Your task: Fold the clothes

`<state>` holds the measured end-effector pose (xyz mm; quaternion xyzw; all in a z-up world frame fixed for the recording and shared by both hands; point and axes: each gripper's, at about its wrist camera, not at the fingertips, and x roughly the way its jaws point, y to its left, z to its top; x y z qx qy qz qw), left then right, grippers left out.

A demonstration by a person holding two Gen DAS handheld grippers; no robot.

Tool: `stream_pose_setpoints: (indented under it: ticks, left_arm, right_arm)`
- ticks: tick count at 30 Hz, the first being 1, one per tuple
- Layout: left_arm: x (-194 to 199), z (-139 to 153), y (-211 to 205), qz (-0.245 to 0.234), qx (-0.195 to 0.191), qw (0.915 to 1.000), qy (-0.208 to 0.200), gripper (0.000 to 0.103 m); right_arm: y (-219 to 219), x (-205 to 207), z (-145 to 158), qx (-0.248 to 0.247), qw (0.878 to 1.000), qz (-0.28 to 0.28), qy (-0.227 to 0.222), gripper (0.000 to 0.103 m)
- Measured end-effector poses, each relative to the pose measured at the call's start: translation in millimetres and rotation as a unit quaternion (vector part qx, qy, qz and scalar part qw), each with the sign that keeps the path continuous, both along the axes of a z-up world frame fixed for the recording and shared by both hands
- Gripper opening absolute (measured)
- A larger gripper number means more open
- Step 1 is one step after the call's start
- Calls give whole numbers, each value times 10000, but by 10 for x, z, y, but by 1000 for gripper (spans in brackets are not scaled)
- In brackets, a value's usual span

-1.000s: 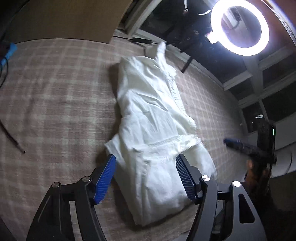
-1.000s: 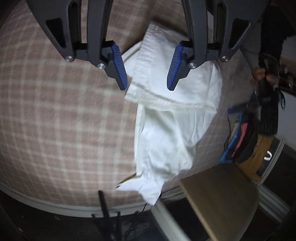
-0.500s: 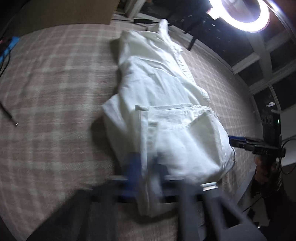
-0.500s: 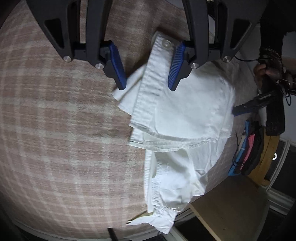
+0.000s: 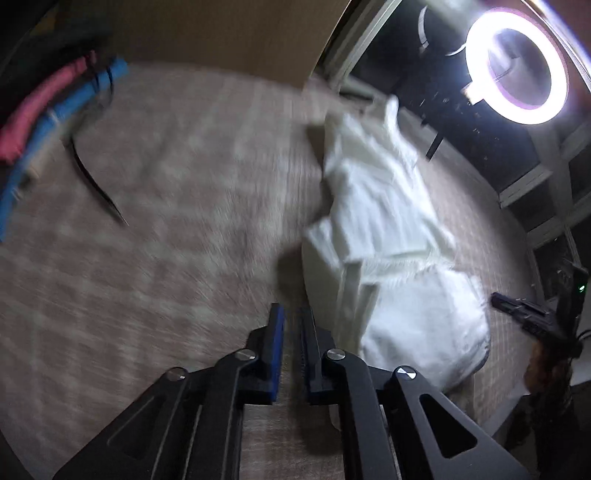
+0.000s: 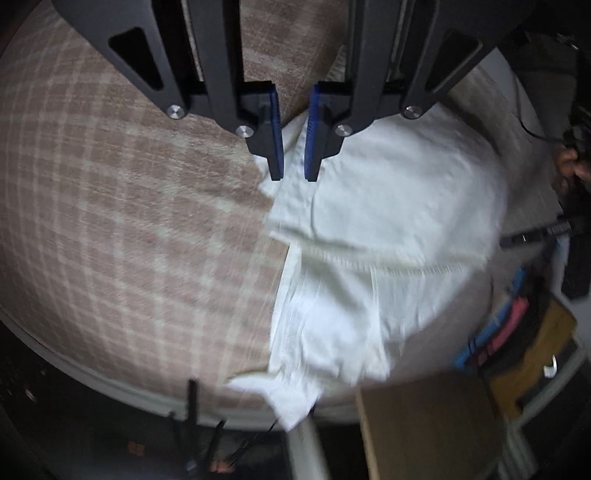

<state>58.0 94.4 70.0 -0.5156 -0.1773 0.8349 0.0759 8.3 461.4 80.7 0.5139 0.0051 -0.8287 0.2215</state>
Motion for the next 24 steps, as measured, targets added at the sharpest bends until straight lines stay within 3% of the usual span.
stream_pose_setpoints:
  ticks: [2, 4, 7, 9, 11, 12, 13, 15, 17, 19, 21, 23, 24]
  left_arm:
    - [30, 148, 168, -384, 108, 9991, 147, 8]
    - [24, 208, 516, -1007, 278, 9944, 151, 8]
    - [-29, 123, 1026, -1793, 525, 9824, 25, 8]
    - [-126, 7, 1250, -2036, 557, 9774, -64, 9]
    - [-229, -158, 1355, -2089, 48, 9779, -90, 14]
    - [-288, -271, 1354, -2014, -290, 9790, -140, 11]
    - [-344, -384, 1281, -1842, -360, 9818, -282, 5]
    - [-400, -477, 1067, -1488, 60, 9874, -530, 2]
    - [-330, -334, 1024, -1563, -51, 9872, -317, 0]
    - [-253, -171, 1050, -1782, -158, 9838, -45, 9]
    - [-193, -129, 1125, -1921, -298, 9809, 90, 29]
    - [-250, -321, 1115, -1861, -734, 9797, -116, 23]
    - [-295, -406, 1041, -1797, -732, 9807, -230, 12]
  right_arm:
    - [76, 95, 135, -336, 9994, 92, 28, 12]
    - [27, 206, 163, -357, 9989, 316, -32, 12]
    - [-315, 300, 79, -368, 9956, 851, -161, 12]
    - [-625, 275, -35, -263, 9931, 1133, -160, 12]
    - [-845, 190, -213, 99, 9917, 1278, -80, 10]
    - [-886, 164, -252, 197, 9914, 1294, -39, 6]
    - [-872, 162, -232, 171, 9917, 1274, -8, 0]
    - [-844, 158, -191, 118, 9923, 1234, 52, 0]
    - [-816, 155, -150, 66, 9928, 1194, 113, 0]
    - [-788, 151, -109, 14, 9932, 1154, 174, 4]
    - [-834, 155, -107, -185, 9927, 1184, 147, 6]
    - [-946, 120, -265, -44, 9933, 1150, 17, 6]
    - [-982, 101, -391, 115, 9938, 1102, -118, 6]
